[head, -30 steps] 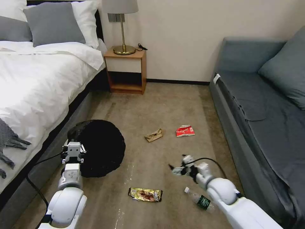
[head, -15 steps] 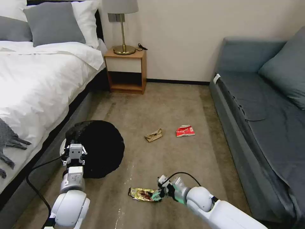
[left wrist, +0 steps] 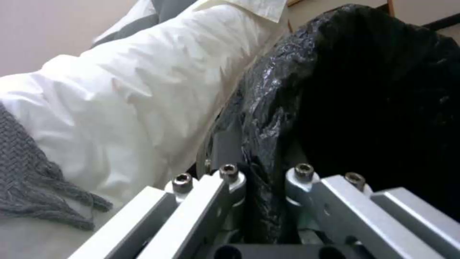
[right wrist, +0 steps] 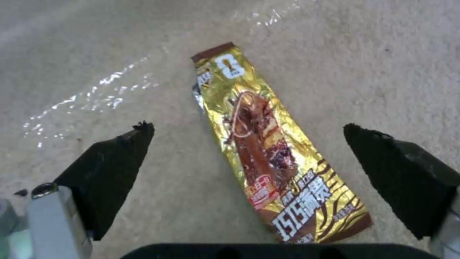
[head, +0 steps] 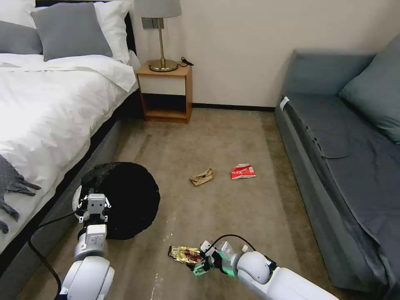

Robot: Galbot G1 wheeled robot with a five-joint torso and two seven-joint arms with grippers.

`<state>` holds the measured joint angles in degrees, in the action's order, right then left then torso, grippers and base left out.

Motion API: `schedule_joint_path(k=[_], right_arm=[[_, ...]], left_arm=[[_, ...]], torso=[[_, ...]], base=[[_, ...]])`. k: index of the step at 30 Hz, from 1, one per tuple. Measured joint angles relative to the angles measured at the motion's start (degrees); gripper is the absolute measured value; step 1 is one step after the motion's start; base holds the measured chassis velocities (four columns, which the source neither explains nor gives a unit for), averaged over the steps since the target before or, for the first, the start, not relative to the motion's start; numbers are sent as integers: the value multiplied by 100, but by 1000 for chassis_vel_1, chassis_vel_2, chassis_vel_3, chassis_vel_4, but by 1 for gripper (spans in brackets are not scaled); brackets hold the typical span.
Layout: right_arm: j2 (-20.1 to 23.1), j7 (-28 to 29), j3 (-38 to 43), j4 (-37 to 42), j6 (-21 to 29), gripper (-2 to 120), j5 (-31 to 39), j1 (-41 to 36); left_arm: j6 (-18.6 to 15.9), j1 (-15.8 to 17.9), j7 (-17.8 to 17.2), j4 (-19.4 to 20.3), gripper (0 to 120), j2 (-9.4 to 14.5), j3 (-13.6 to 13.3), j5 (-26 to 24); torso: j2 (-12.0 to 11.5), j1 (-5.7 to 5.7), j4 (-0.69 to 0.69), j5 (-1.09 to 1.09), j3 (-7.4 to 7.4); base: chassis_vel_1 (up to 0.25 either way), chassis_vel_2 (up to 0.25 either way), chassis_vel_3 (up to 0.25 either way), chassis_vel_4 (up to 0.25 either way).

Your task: Pick up the trash bin, then pick up the garbage on the floor and place it into the trash bin.

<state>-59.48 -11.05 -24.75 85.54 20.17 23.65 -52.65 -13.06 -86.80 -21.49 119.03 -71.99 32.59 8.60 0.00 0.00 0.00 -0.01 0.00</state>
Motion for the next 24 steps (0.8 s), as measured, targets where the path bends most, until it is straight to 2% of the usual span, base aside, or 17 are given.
schedule_joint_path(k=[8,24], right_arm=[[-127,-1,-9,-461,18,100,-5,57],[-385,-32,-96,-1065,-49,100,-110,257]], left_arm=[[-68,-13,-13,39,4,131,34,-164],[-119,-155,-19,224,4,61,-25,-206]], torso=[[0,0,0,0,0],[0,0,0,0,0]], base=[[0,0,0,0],[0,0,0,0]])
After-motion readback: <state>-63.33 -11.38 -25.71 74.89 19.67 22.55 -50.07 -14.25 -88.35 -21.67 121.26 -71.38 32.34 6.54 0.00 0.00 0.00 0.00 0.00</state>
